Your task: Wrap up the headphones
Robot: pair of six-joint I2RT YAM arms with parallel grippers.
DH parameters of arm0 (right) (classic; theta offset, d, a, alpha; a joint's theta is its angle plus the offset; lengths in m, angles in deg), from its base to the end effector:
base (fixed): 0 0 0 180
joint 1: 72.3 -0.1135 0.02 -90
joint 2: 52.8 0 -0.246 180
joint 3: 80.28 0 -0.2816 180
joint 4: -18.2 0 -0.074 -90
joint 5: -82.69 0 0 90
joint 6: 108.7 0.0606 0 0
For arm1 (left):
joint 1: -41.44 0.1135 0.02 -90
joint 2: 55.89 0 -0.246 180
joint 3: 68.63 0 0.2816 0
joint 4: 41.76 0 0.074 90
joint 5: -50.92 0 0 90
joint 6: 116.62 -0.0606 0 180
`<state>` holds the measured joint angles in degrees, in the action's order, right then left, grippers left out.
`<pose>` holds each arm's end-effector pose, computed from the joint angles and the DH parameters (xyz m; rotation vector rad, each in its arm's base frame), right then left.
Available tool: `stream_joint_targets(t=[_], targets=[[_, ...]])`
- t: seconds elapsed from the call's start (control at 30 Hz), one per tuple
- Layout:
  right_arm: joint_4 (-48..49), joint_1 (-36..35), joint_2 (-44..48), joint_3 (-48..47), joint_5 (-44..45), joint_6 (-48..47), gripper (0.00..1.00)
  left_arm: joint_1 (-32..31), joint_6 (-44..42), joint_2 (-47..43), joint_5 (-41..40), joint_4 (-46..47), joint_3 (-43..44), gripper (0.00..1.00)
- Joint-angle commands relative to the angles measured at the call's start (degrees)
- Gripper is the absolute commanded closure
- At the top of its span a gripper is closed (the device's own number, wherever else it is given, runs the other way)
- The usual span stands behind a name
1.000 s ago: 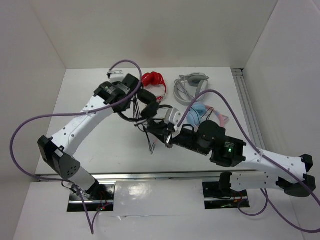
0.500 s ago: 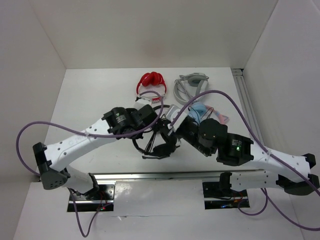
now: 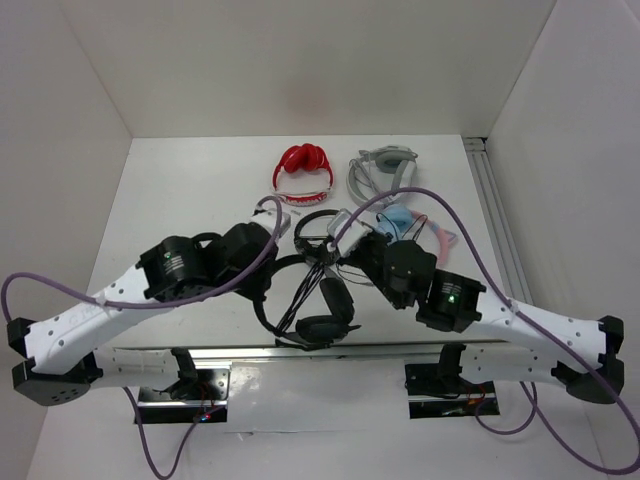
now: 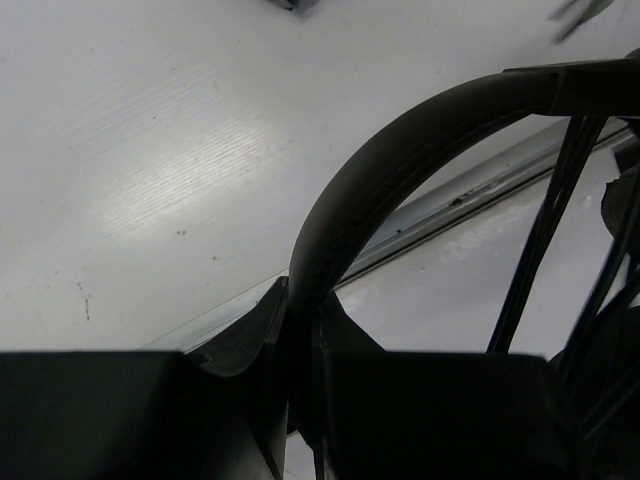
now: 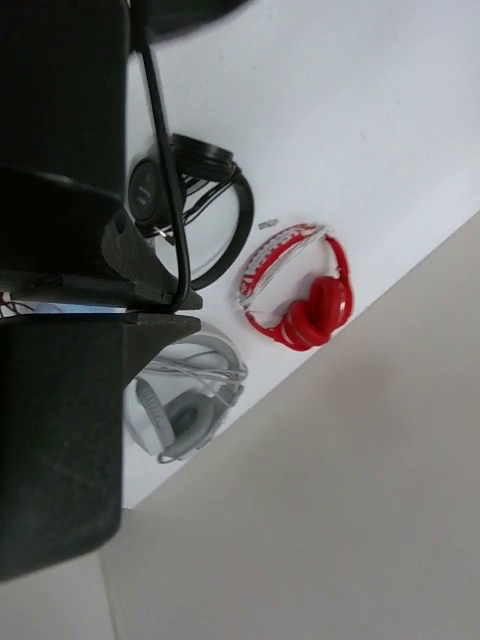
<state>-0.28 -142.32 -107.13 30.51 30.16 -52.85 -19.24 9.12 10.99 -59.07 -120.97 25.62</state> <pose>0.1271 0.2417 0.3780 -0.9162 1.3371 -0.0518 0.1426 -0.2117 0.3662 0.3795 2.4009 -0.3408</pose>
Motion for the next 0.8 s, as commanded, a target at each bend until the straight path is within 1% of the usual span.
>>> stream_joint_targets(t=[0.0,0.07,0.1,0.13,0.17,0.2,0.27,0.3,0.33,0.4,0.43,0.47,0.53,0.57,0.6,0.73,0.77], targets=[[11.4,9.2,-0.4,0.8,-3.5,3.5,1.0,-0.3,-4.5,-3.1,7.3,0.3,1.7,1.0],[11.4,13.3,-1.5,1.4,-10.1,6.7,1.0,-0.3,-4.5,-3.8,8.7,0.8,3.1,1.0],[10.8,17.3,-1.5,1.4,-17.2,9.6,1.0,-0.3,-5.2,-4.5,9.8,0.8,4.6,1.0],[10.7,19.5,-2.3,0.8,-20.8,11.2,1.0,-0.3,-5.2,-5.3,9.8,0.8,5.8,1.0],[10.7,21.6,-2.9,0.8,-29.8,12.8,1.0,-0.3,-5.2,-5.3,10.7,0.8,7.1,1.0],[10.7,26.2,-2.9,0.8,-35.3,16.4,0.99,-0.3,-5.2,-5.8,10.7,0.8,10.1,1.0],[13.0,31.3,-4.7,1.5,-47.3,20.9,0.97,-0.3,-5.2,-5.8,11.4,0.8,13.3,1.0],[14.3,34.0,-5.7,2.1,-59.2,26.1,0.97,-0.3,-5.2,-5.8,11.4,0.8,14.7,1.0],[16.3,38.9,-6.7,2.7,-64.4,29.1,0.97,-0.3,-5.2,-5.8,11.4,0.8,17.1,1.0],[24.8,42.4,-9.5,5.7,-75.1,34.5,0.96,-0.3,-5.2,-5.3,11.9,1.3,18.9,1.0],[28.5,43.4,-10.2,7.2,-76.7,39.1,0.95,-0.3,-4.6,-5.3,12.6,1.9,20.2,1.0],[34.6,43.4,-11.8,9.9,-77.6,40.7,0.93,-0.3,-4.6,-5.3,13.1,2.9,20.2,1.0],[39.6,43.4,-13.6,11.9,-77.6,44.2,0.93,-0.3,-4.6,-4.7,14.4,4.4,20.8,1.0],[42.4,41.8,-15.8,12.8,-78.2,45.5,0.93,-0.3,-3.9,-4.6,14.4,5.7,20.8,1.0],[47.3,40.9,-16.9,14.1,-78.2,46.6,0.92,-0.3,-3.9,-4.0,14.4,5.7,20.8,1.0],[56.3,35.1,-22.5,15.4,-76.7,51.1,0.92,-0.3,-1.7,-2.5,11.1,6.4,22.9,1.0],[59.8,34.5,-24.7,15.4,-76.2,52.0,0.9,-0.3,-0.5,-1.7,10.2,6.4,22.9,1.0]])
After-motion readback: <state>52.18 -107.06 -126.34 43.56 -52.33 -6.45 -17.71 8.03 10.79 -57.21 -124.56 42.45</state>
